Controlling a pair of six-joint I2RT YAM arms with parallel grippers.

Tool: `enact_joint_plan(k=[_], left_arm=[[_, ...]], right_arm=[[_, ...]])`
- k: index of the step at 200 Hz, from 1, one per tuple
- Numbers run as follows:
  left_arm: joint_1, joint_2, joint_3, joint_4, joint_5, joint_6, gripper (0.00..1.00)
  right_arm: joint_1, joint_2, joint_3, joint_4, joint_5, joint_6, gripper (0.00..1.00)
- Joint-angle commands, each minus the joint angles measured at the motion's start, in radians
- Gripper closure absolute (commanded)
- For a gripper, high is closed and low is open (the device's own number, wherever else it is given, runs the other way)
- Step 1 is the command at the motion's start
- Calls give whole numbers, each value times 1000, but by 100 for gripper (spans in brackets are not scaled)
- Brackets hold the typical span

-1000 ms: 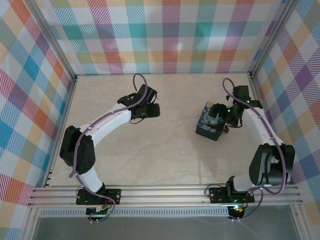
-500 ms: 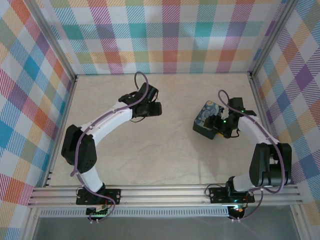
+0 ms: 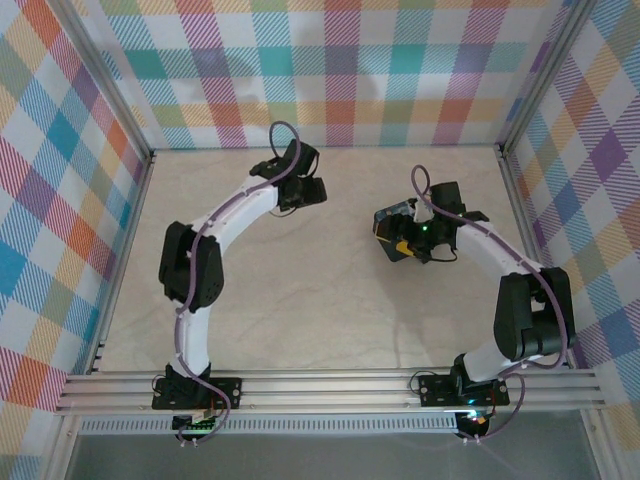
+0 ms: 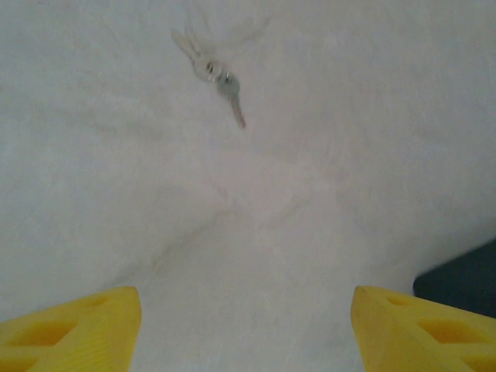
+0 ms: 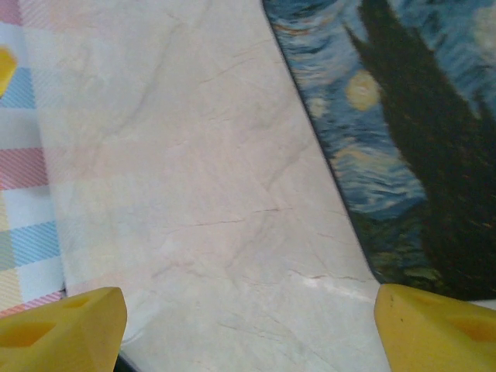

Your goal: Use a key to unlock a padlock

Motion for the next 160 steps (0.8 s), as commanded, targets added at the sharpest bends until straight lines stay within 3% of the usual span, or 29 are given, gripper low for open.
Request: enact_joint_plan(k=[1,40,73,84,131,160], left_arm=[[21,90,97,-34,26,-92,29],[36,180,168,16,53,-229,36],[47,117,126,10,-38,-201,33],[64,124,134,17,-23,-198,33],[90,343,377,-34,19,-363,60],[91,463,507,-33,7,-483,64]], right_arm=[[6,43,25,52,-104,21,18],[88,47,101,49,-25,21,23],[148,161,272,33,66,10,35],[156,208,331,23,65,12,38],[192,257,399,34,90,39,45],[210,232,353,58,93,64,45]])
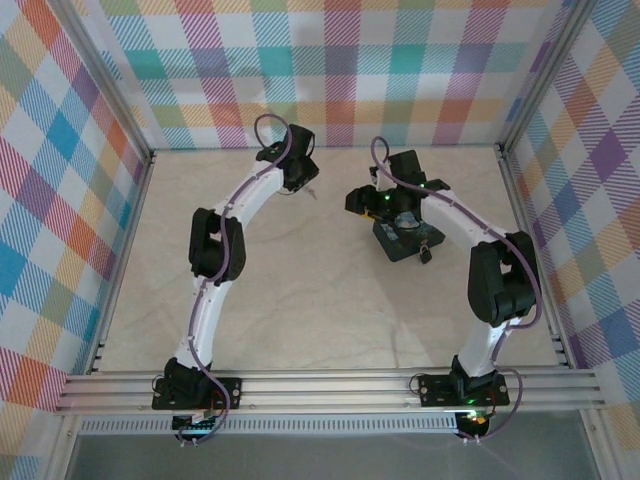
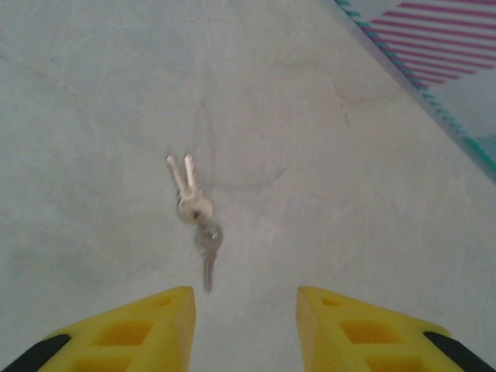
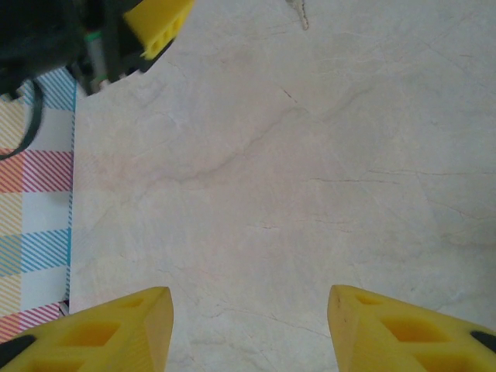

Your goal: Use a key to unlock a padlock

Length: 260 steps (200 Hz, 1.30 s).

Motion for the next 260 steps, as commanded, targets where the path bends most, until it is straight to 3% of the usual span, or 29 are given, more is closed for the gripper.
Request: enact_joint_plan(k=[1,22,56,92,171,206,260], left_arm=[[4,103,96,-39,-3,-139,64],[7,171,161,-67,-31,-206,69],[11,234,180,-17,26,-267,72],[11,252,189,-27,25,-261,72],[22,263,186,-64,37,-260,87],[26,255,185,-82,29,-238,98],[25,184,105,-83,7,-191,100]], right_arm=[[23,-29,-25,22,8,27,45],[31,-49,-61,34,1,38,46],[36,-81,-87,31,-1,29,46],[37,-95,-95,24,-5,17,45],[37,-140,-115,10,-9,15,45],[38,-153,-121,3,-4,12,44],[37,-164,-122,-11,20,6,43]])
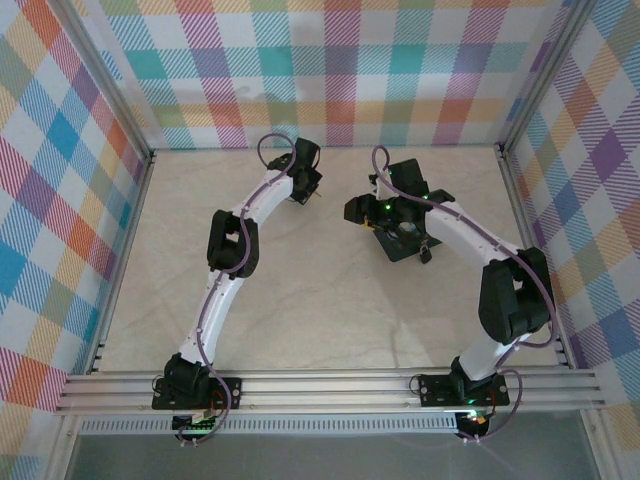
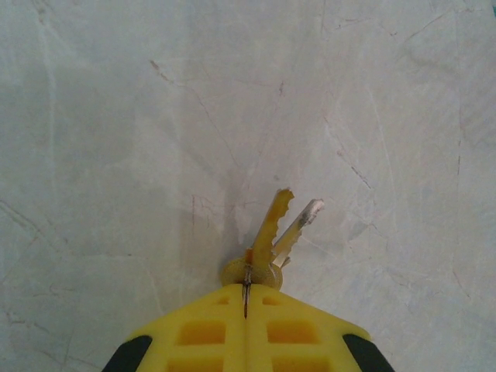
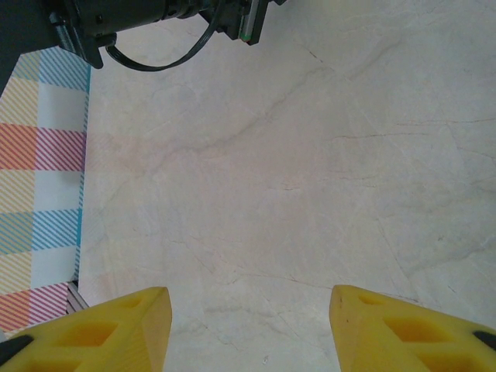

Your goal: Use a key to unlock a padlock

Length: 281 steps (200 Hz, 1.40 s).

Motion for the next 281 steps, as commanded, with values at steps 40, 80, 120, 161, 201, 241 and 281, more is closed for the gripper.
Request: enact_joint_plan(k=[40,80,120,161,201,241,281], left_arm=[[5,-179,-229,-51,-41,111,100],[1,-370,-466,33,2,217,100],[-11,-610,-761,116,48,301,100],[-71,-829,-986,144,35,338,100],[-136,-958,-1115,140,32,353,100],[-160,-1033,-1194,133,28,363,100],[-161,-1068,-1214,117,8,373,100]], right_arm=[[-28,-42,24,-103,132,-48,40],[-147,-61,68,-222,260,-100,34],[-282,-22,118,-327,365,-184,27],[-398,60,140,-296,406,-232,26],[-439,157,175,-253,360,-293,23],[-444,230,190,-247,277,-325,23],[-439,184,83,-206,165,-264,29]])
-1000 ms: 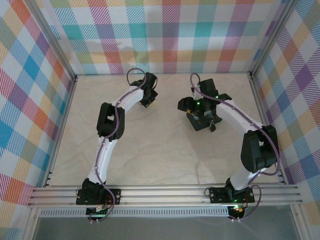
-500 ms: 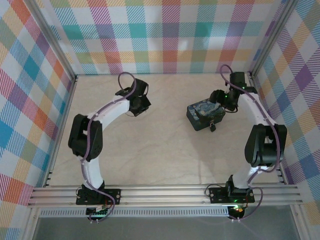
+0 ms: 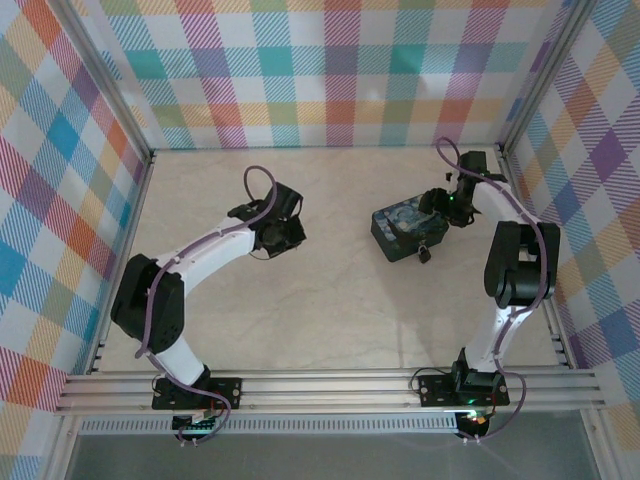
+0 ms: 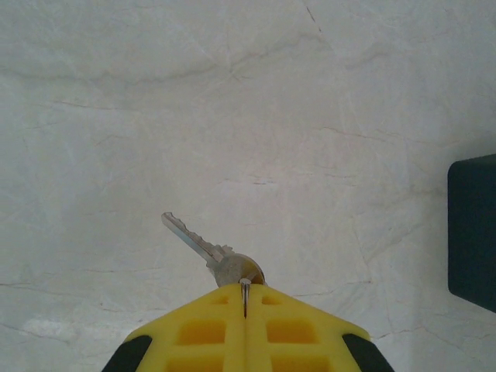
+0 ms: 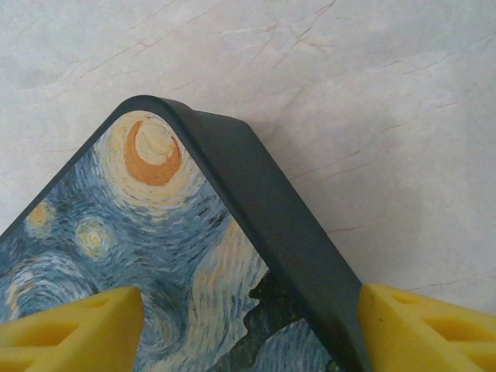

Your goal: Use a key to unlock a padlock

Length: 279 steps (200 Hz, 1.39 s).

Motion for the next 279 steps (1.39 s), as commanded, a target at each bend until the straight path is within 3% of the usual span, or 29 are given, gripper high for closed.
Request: enact_joint_plan(k=[1,47,80,121,167,204,279], left_arm=[[-4,-49,-4,-13,-15,29,100],[-4,-29,14,-28,-15,44,100],[-4,-21,14,-28,-13,47,100],[-6,-14,2,-33,-8,46,100],[-5,-22,-12,-45,4,56,100],[-4,-4,-29,-29,31,56,100],[26,134,76,13,37,90,100]], right_arm=[[3,-46,-72,32,-115,35,29],[92,-167,-261,189,-194,252,39],[223,-168,-268,236,-146,349,40],[345,-141,-311,391,-71,596,49],[422,-122,-321,440,0,753,54],[456,-144,-338,467,-17,809,55],[485,-251,-431,445,-25,776,46]])
